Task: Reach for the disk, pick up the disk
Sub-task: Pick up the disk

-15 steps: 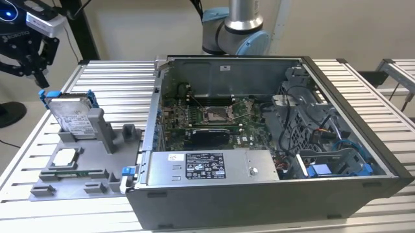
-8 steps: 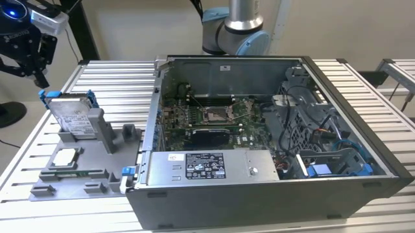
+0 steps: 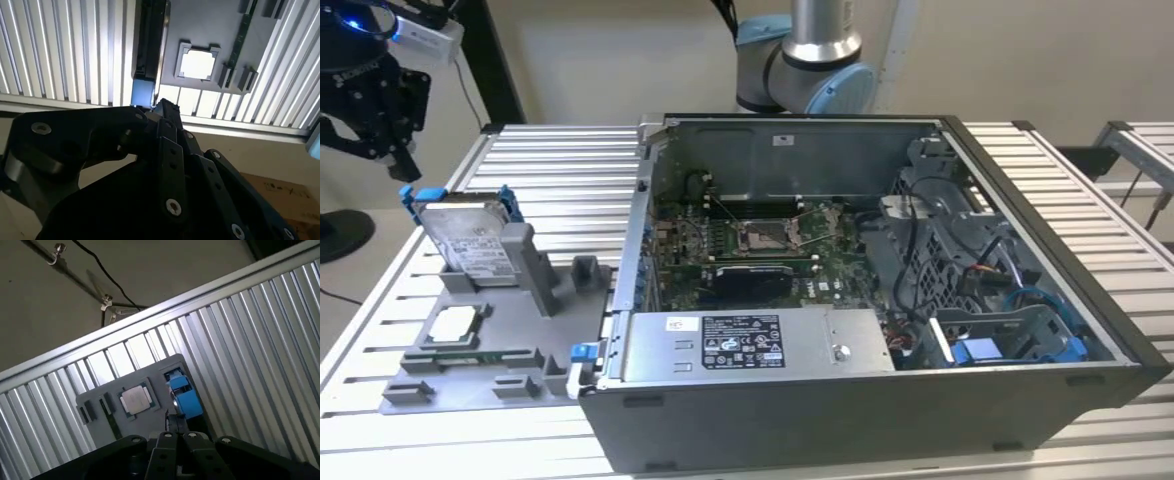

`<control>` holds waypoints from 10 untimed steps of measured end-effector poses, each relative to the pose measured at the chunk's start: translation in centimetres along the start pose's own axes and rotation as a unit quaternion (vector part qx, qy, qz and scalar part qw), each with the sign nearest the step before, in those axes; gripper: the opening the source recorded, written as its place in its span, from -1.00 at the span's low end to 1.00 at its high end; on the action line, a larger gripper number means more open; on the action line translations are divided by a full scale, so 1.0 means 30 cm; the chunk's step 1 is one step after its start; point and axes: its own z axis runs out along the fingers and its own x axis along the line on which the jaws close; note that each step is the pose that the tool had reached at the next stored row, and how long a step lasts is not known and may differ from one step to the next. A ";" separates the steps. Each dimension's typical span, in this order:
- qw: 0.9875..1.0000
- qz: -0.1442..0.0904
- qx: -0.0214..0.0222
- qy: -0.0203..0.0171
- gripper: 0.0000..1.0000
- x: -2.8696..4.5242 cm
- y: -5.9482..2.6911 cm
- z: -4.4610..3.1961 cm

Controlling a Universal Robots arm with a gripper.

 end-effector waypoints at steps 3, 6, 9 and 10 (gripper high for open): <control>1.000 -0.027 0.000 0.001 -1.00 0.000 0.000 0.000; 0.999 -0.054 0.000 0.002 -1.00 0.000 0.000 0.000; 0.997 -0.081 0.001 0.003 -1.00 0.000 0.000 0.000; 0.996 -0.090 0.001 0.003 -1.00 0.000 0.000 0.000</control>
